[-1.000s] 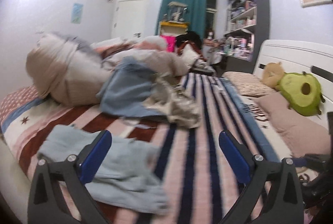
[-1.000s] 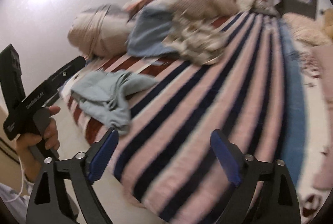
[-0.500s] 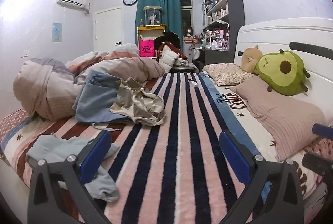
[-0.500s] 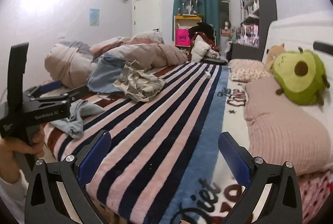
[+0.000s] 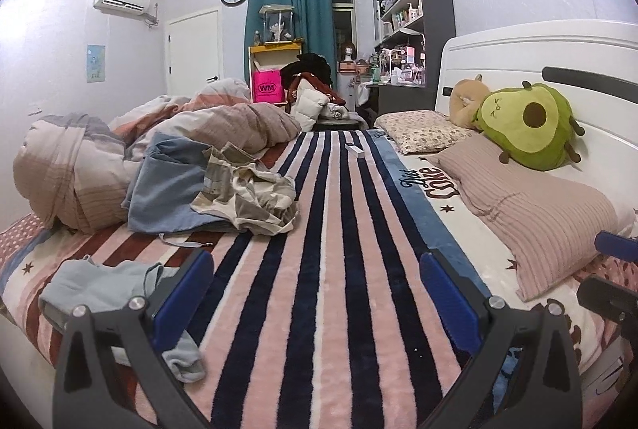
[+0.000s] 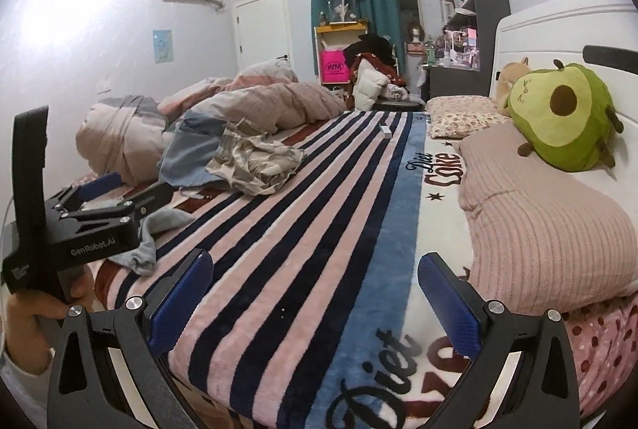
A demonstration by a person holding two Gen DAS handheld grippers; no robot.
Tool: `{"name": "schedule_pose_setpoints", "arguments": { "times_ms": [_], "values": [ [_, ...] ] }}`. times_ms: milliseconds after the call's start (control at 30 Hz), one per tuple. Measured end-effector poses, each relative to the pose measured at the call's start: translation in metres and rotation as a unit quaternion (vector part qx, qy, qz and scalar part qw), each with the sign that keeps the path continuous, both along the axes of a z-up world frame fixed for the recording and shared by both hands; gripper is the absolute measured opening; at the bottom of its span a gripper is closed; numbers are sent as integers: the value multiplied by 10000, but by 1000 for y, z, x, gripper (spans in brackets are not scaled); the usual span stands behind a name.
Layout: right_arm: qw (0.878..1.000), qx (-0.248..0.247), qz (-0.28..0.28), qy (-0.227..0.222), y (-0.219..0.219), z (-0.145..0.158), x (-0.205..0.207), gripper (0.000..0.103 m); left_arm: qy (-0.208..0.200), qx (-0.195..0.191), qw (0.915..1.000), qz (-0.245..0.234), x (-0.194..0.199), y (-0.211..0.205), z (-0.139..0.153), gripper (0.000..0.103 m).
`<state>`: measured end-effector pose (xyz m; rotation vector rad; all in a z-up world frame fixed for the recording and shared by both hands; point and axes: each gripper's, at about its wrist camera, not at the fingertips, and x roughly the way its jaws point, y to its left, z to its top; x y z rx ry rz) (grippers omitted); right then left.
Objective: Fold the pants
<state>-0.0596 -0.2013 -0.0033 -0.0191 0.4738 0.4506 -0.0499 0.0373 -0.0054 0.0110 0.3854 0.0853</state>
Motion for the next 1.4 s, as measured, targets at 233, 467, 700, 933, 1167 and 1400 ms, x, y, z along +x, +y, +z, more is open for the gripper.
{"name": "schedule_pose_setpoints", "arguments": {
  "times_ms": [233,467,700,933,1167,1400],
  "values": [
    [9999,-83,47,-116,3,2,-5,103,55,-77,9999,-53,1,-3,-1,102],
    [9999,-91,29,-132,3,2,-6,103,61,-116,9999,-77,2,-3,-1,102],
    [9997,-146,-71,-201,3,3,-7,103,62,-121,9999,-84,2,-3,-1,102],
    [9996,-157,-83,-210,2,3,-7,103,57,-142,9999,-65,3,-4,-3,102],
    [9995,-192,-132,-205,0,3,-6,103,60,-139,9999,-63,3,-3,-3,102],
    [9995,-197,-153,-198,-2,2,-5,103,63,-141,9999,-45,2,-2,-4,102]
  ]
}}
